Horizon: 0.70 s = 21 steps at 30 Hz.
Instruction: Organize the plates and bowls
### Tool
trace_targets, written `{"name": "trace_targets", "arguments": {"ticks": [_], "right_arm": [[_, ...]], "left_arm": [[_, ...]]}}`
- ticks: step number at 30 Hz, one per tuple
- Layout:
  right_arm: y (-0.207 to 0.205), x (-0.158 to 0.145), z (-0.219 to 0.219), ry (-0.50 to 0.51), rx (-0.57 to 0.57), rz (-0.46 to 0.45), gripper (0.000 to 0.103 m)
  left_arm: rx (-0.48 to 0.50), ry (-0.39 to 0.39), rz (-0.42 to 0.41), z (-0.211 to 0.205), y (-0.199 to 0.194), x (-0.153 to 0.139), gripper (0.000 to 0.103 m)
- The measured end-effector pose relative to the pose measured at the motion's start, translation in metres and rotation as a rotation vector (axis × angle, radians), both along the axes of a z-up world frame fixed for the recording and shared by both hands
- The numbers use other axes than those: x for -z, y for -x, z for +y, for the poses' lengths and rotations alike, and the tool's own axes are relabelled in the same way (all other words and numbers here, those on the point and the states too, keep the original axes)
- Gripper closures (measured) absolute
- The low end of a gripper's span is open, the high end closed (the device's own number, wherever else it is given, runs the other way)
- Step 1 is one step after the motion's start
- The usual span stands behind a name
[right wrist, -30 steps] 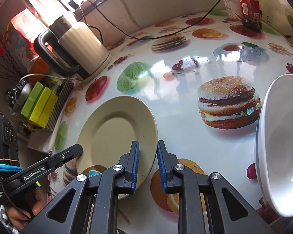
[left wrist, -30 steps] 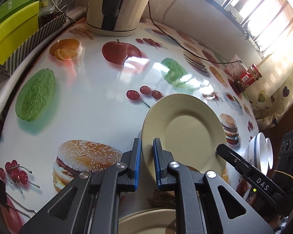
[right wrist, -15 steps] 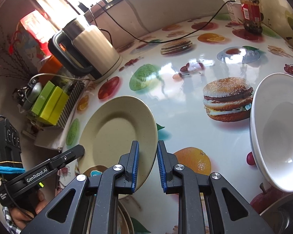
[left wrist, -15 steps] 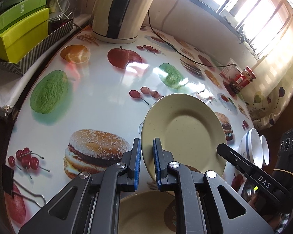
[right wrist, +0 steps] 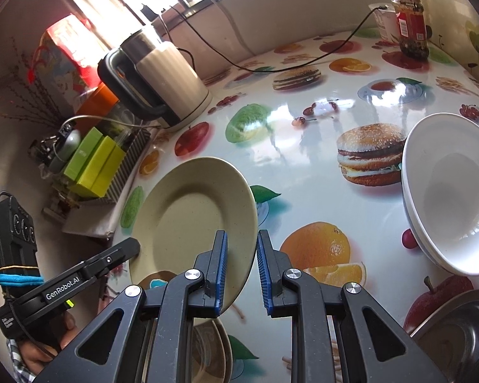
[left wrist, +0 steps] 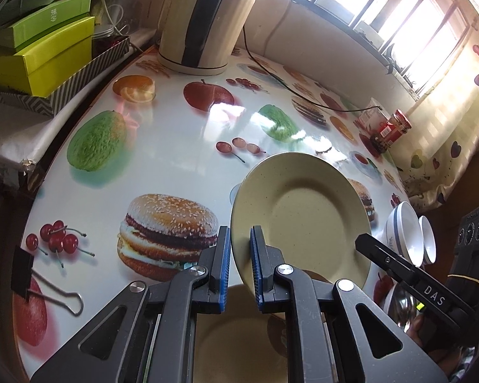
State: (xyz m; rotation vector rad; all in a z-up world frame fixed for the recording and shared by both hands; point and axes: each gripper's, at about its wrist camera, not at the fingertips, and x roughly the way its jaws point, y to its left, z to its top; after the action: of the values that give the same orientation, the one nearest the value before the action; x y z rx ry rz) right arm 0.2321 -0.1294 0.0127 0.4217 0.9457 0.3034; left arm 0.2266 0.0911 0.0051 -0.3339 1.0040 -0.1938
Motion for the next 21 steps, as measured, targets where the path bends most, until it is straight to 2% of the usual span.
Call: {"name": "trace_targets", "arguments": {"ticks": [11, 21], "right_arm": [[0.024, -0.004, 0.003, 0.007, -0.032, -0.011, 0.085], [0.046, 0.003, 0.012, 0.021, -0.072, 0.002, 0.085]], "left_arm": [[-0.016, 0.019, -0.015, 0.005, 0.029, -0.001, 0.09], [-0.056, 0.04, 0.01, 0.015, 0.06, 0.012, 0.09]]}}
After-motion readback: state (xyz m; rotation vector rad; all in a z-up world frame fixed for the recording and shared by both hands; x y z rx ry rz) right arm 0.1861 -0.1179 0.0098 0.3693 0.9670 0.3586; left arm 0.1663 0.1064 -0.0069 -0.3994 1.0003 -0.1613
